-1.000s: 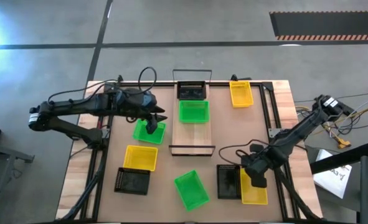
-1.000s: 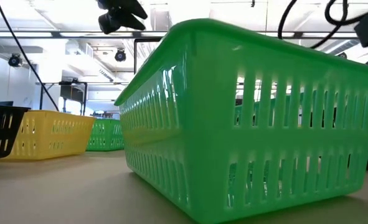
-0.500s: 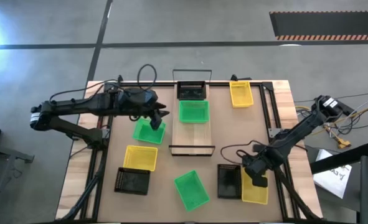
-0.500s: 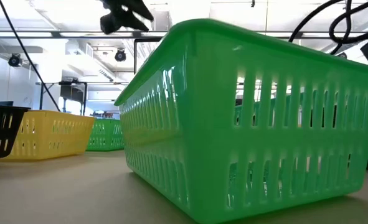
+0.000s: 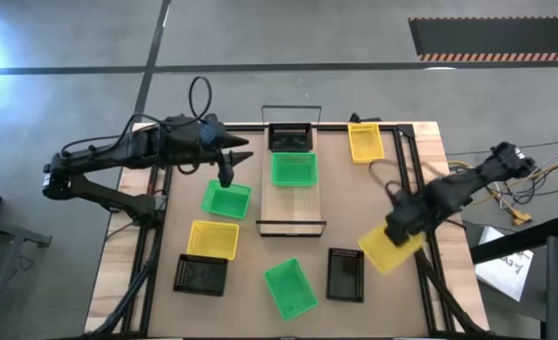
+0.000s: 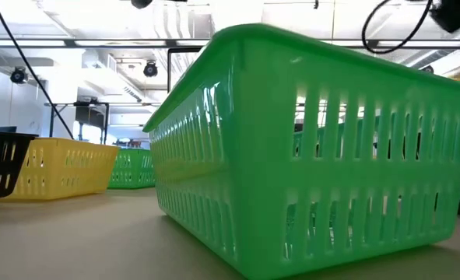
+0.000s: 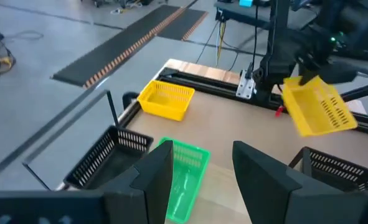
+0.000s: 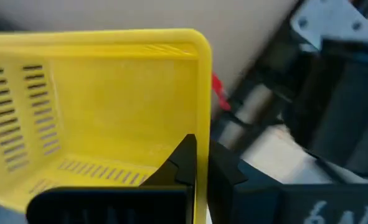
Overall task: Stack baskets on shelf by color
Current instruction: Put the bottom right yellow bin on the shelf
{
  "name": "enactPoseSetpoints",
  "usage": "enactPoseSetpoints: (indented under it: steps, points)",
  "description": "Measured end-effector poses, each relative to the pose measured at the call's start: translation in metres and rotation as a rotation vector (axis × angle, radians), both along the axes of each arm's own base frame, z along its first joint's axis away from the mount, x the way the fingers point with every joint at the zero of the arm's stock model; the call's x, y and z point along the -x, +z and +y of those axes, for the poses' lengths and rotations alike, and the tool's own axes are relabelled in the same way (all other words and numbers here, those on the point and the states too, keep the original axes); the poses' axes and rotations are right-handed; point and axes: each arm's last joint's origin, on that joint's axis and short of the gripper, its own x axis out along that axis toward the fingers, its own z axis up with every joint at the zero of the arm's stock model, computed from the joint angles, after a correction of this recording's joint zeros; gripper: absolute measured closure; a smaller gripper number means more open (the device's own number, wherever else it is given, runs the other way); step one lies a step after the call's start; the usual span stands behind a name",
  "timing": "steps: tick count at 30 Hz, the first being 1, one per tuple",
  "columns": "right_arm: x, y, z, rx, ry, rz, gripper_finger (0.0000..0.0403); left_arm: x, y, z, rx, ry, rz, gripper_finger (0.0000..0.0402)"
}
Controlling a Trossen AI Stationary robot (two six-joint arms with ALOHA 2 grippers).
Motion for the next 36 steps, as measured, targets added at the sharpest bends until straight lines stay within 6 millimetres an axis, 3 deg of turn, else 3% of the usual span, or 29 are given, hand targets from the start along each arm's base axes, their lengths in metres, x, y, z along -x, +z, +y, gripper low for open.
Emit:
enactPoseSetpoints:
  steps: [7,11,17,22,25,36]
  points:
    - [0.004,0.038,-0.037,0.294,-0.513,-0.364,0.0394,0.009,0.007,-0.002,-0.002,-0.024,-0.026,0.0251]
    - [-0.006,0.045,-0.048,0.342,-0.637,-0.487,0.0394,0.019,0.009,-0.004,0.002,-0.044,-0.028,0.0251]
    - [-0.061,0.024,-0.054,0.186,-0.699,-0.536,0.0394,0.038,0.015,-0.006,-0.023,-0.050,-0.063,0.0251]
    - [-0.115,-0.007,-0.062,0.115,-0.738,-0.494,0.0394,0.050,0.021,-0.008,-0.059,-0.056,-0.091,0.0251]
    - [-0.140,-0.013,-0.066,0.080,-0.752,-0.492,0.0394,0.054,0.021,-0.008,-0.060,-0.055,-0.099,0.0251]
    - [-0.196,-0.043,-0.066,0.046,-0.687,-0.347,0.0394,0.055,0.006,-0.008,-0.056,-0.053,-0.063,0.0251]
